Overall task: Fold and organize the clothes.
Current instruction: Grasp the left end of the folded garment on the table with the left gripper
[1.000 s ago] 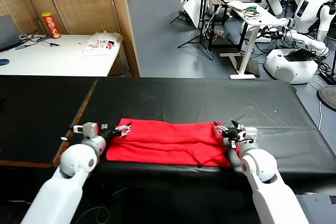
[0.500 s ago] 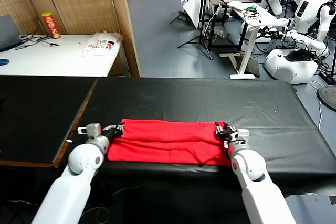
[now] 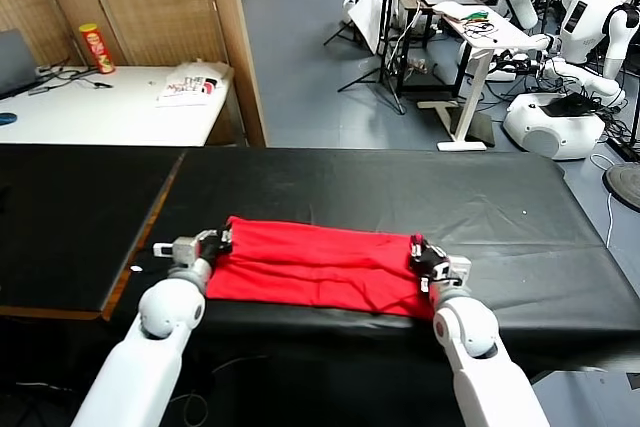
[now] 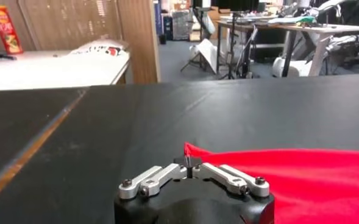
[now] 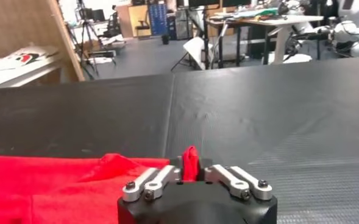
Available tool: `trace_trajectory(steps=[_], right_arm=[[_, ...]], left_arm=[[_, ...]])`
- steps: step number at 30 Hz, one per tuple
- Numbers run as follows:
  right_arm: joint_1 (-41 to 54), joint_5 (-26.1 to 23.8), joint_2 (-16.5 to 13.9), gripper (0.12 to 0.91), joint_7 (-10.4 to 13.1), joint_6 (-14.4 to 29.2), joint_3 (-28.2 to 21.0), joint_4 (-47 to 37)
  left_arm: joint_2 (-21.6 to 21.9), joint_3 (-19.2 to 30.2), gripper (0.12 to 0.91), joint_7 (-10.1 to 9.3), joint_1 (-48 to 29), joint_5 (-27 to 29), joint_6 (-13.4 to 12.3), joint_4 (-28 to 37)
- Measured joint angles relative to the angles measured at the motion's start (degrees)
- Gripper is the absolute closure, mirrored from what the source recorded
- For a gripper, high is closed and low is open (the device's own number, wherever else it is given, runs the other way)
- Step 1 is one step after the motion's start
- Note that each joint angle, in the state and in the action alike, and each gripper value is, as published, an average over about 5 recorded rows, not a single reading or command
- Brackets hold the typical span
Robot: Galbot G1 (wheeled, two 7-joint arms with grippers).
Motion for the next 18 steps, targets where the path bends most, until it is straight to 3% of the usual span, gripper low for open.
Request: trace_trajectory(steps=[3,7,12,18], right_arm=[[-1.6,0.7,-1.4,0.293,-0.2,0.0,0.9,3.0],[-4.1,1.6,-2.7,0.234,-0.5,0.0,2.1,7.2],[-6.9,1.8,-2.8,0.227,-0.8,-0.1,3.0,11.7],[-8.9,1.7,-2.4,0.227,-0.8,-0.1,3.1,14.8]], left_arm=[[0.9,-0.6,0.442,-0.20,0.1,-0.8,0.3,-0.8],[2.2,-1.8,0.267,-0.08,1.0,-1.4,0.3,-2.1],[2.5,-3.9,0.234,-0.46,3.3,-7.0,2.1,-4.4],[0.8,-7.0,0.232,-2.64,6.2,-16.4,3.5,-8.2]])
